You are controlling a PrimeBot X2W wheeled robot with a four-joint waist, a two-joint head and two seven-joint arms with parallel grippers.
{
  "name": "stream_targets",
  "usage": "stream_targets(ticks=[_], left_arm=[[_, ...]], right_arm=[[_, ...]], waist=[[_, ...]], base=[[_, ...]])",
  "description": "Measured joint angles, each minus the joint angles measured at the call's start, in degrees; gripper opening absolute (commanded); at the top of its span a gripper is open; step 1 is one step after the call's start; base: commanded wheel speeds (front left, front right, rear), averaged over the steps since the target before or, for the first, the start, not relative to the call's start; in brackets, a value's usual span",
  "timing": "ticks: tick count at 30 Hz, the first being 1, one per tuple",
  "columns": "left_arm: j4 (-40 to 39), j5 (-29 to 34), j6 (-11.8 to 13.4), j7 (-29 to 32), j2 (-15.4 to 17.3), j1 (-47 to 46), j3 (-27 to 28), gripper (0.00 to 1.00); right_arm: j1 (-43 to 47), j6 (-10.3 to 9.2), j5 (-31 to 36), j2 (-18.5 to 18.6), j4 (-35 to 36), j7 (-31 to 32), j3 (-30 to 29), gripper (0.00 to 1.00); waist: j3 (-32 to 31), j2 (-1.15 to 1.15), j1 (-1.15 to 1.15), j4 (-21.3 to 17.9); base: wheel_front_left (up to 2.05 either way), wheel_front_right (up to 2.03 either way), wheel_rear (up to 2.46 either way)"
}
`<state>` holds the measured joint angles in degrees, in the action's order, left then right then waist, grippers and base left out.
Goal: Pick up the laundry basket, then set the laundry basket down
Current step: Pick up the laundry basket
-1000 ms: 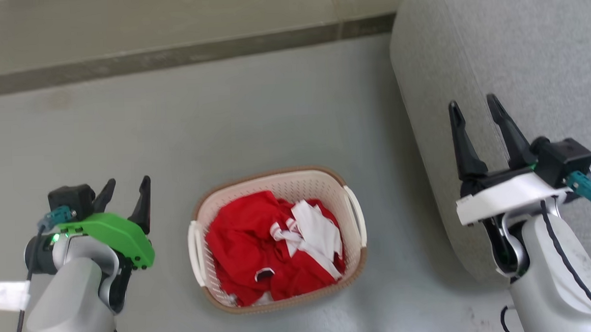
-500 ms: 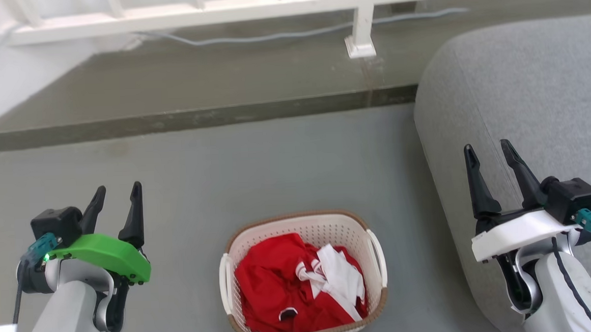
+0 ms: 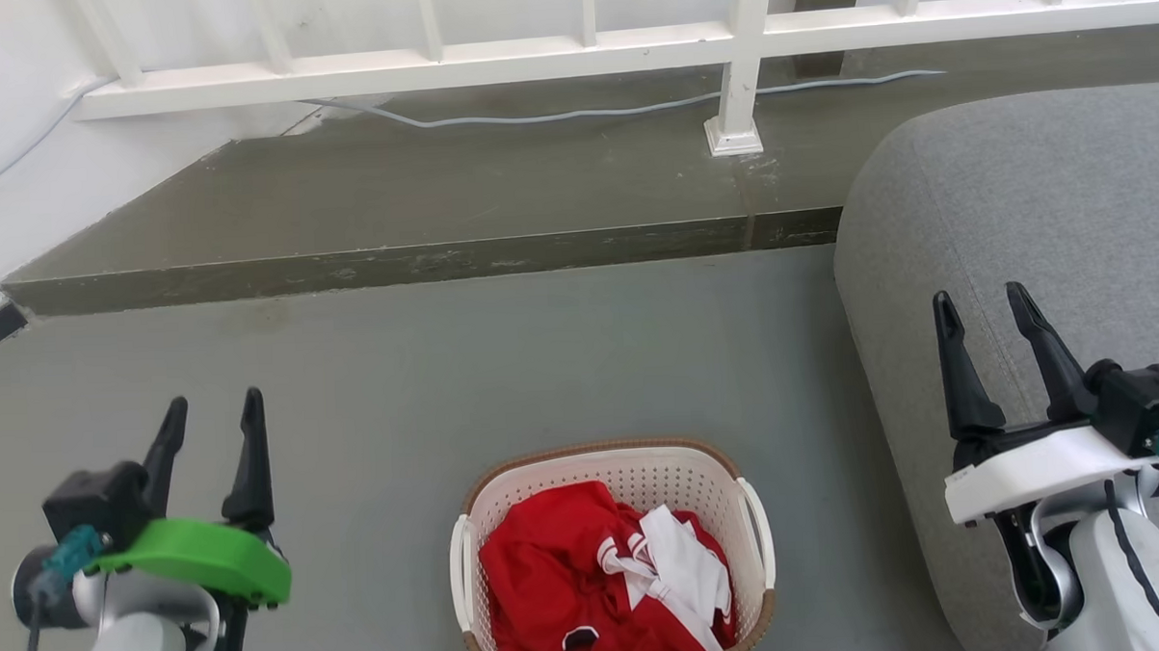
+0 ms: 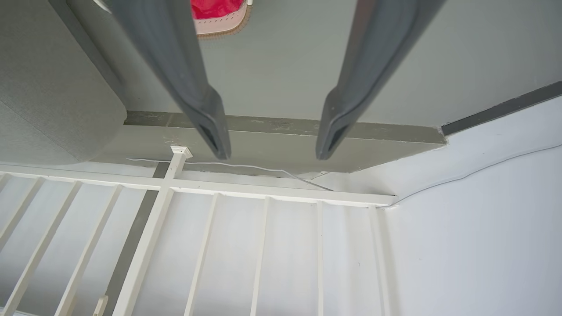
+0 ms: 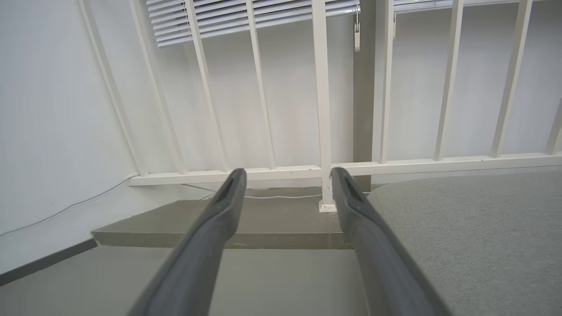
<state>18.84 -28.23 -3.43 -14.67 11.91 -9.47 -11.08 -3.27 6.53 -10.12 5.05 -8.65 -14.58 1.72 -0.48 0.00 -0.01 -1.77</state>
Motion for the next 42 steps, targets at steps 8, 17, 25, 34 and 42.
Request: stream_targets(ticks=[8, 17, 25, 34, 42], left_arm=[[-3.85, 2.04, 0.0, 0.0, -0.53, 3.1, 1.69, 1.0], [-7.01, 4.41, -0.02, 0.0, -2.27, 5.38, 2.93, 1.0], [-8.62, 5.34, -0.16, 0.0, -3.45, 7.11, 4.08, 1.0], [-9.57, 5.83, -0.67, 0.0, -4.15, 8.1, 5.2, 1.0], [-10.11, 7.54, -1.19, 0.0, -5.1, 8.57, 5.83, 1.0]], right_arm=[[0.37, 0.0, 0.12, -0.1, 0.25, 0.0, -0.38, 1.0], [0.54, 0.01, 0.38, -0.34, 0.38, 0.0, -0.32, 1.0], [0.54, 0.03, 0.43, -0.45, 0.35, 0.0, -0.3, 1.0], [0.54, 0.52, 0.54, -0.55, 0.35, 0.0, 0.04, 1.0], [0.54, 0.52, 0.57, -0.59, 0.34, 0.0, 0.24, 1.0]], waist=[[0.08, 0.0, 0.0, -0.16], [0.37, 0.0, 0.0, -0.36], [0.55, 0.0, 0.0, -0.49], [0.79, 0.0, 0.0, -0.54], [0.98, 0.0, 0.0, -0.6]], base=[[0.0, 0.0, 0.0], [0.0, 0.0, 0.0], [0.0, 0.0, 0.0], [0.0, 0.0, 0.0], [0.0, 0.0, 0.0]])
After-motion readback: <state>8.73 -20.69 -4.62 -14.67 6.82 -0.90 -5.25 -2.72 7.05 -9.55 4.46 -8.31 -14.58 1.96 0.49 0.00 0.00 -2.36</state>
